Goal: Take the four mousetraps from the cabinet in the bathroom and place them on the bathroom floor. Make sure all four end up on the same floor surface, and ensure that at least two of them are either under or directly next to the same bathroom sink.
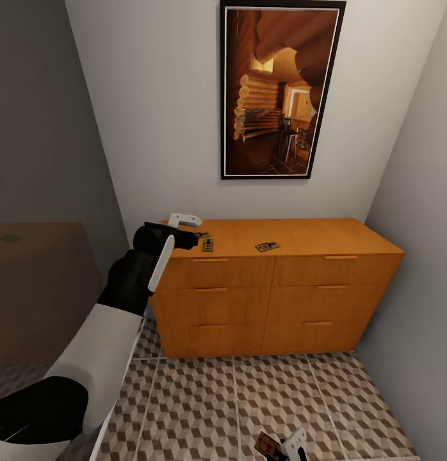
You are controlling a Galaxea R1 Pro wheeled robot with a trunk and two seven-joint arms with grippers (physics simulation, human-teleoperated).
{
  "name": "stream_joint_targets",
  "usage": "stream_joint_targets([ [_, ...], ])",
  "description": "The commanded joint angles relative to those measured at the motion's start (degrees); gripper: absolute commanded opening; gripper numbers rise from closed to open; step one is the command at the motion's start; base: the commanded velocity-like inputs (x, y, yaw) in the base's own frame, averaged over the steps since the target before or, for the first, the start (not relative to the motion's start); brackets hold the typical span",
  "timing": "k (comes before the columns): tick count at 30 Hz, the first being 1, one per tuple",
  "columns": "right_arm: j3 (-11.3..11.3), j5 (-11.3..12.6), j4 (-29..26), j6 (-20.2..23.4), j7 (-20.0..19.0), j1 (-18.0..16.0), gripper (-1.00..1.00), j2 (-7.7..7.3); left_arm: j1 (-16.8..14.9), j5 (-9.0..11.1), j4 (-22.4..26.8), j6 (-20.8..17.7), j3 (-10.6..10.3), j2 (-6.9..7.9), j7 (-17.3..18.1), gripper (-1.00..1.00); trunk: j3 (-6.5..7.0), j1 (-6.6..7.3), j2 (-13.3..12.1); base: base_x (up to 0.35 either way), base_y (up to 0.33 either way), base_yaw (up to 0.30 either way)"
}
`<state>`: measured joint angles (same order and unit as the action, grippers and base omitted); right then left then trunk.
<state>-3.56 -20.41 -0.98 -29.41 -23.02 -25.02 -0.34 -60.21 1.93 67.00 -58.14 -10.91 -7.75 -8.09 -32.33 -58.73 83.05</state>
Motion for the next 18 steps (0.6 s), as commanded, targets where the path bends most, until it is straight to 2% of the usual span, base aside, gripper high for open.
stream_joint_targets([
  [1,-0.39,-0.25,0.01,-0.1,-0.19,-0.03,-1.0,-0.02,-0.02,0.53,0.04,-0.22,0.3,0.0,-0.35,1.0,-0.06,0.0,0.03,0.0,0.0,0.0],
  [7,-0.39,-0.25,0.01,-0.06,-0.18,-0.03,-1.0,-0.02,0.14,2.3,-0.01,-0.15,1.82,0.11,-0.35,1.0,-0.06,0.0,0.03,0.0,0.0,0.0],
  [18,-0.39,-0.25,-0.02,-0.04,-0.18,-0.03,-1.0,-0.06,0.3,2.89,-0.08,-0.14,2.31,0.71,-0.4,1.0,-0.06,0.0,0.03,0.0,0.0,0.0],
])
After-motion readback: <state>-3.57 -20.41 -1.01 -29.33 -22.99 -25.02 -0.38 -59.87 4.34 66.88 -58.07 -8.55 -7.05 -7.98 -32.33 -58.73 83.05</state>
